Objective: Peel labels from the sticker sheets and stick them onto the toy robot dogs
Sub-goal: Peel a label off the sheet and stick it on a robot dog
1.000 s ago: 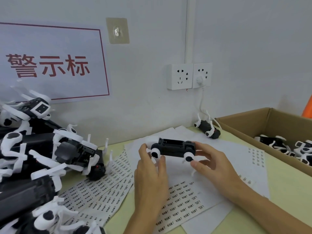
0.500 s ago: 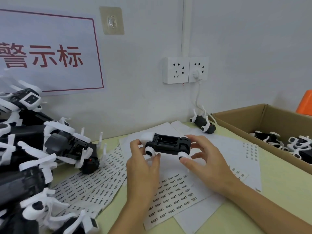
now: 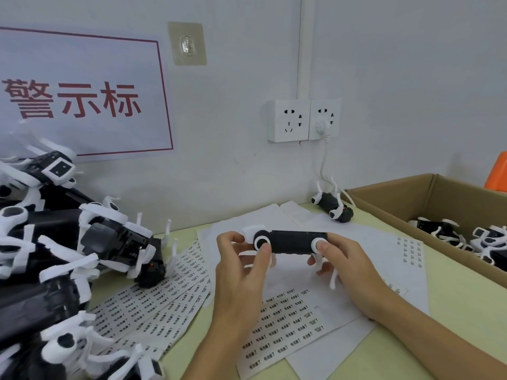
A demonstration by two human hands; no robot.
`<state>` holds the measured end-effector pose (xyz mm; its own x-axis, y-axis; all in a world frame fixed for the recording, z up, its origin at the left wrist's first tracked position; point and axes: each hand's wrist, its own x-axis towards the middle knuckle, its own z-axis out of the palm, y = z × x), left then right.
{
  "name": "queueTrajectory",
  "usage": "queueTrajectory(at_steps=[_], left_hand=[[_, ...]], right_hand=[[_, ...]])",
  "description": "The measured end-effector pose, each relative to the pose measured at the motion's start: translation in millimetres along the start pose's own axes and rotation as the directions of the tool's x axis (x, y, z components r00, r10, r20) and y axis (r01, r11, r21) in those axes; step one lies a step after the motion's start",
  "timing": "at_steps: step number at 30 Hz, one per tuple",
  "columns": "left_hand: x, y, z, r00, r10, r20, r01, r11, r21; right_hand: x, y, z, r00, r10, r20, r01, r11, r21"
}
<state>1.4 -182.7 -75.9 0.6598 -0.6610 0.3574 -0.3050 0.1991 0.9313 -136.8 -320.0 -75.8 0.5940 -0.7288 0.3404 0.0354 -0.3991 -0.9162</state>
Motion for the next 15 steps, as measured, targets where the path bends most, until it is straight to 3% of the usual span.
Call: queueTrajectory(at_steps=[4,9,12,15], left_hand=[[0.9,3.5,-2.0,0.999,-0.035,0.013,0.036,0.996,-0.086],[1.4,0.8,-0.3,0.999,-0.039,-0.006,0.039,0.998,-0.049],[0.6,-2.7,1.1,1.000,0.009,-0.004,-0.008,0.996,0.087],[-0.3,-6.3,3.3,0.987,0.159,-0.002,-0.148,0.924,0.352]], right_hand=[[0.9,0.9,-0.7,0.998,-0.014,0.069,0.011,0.999,0.036],[-2.5,-3.6,3.9,0.992,-0.066,0.111,0.068,0.998,-0.014],[-4.5,-4.1,7.6,0.988,-0.099,0.121,0.106,0.993,-0.057],[-3.7,-1.9,8.3,0.989,-0.100,0.110,0.112,0.988,-0.105]])
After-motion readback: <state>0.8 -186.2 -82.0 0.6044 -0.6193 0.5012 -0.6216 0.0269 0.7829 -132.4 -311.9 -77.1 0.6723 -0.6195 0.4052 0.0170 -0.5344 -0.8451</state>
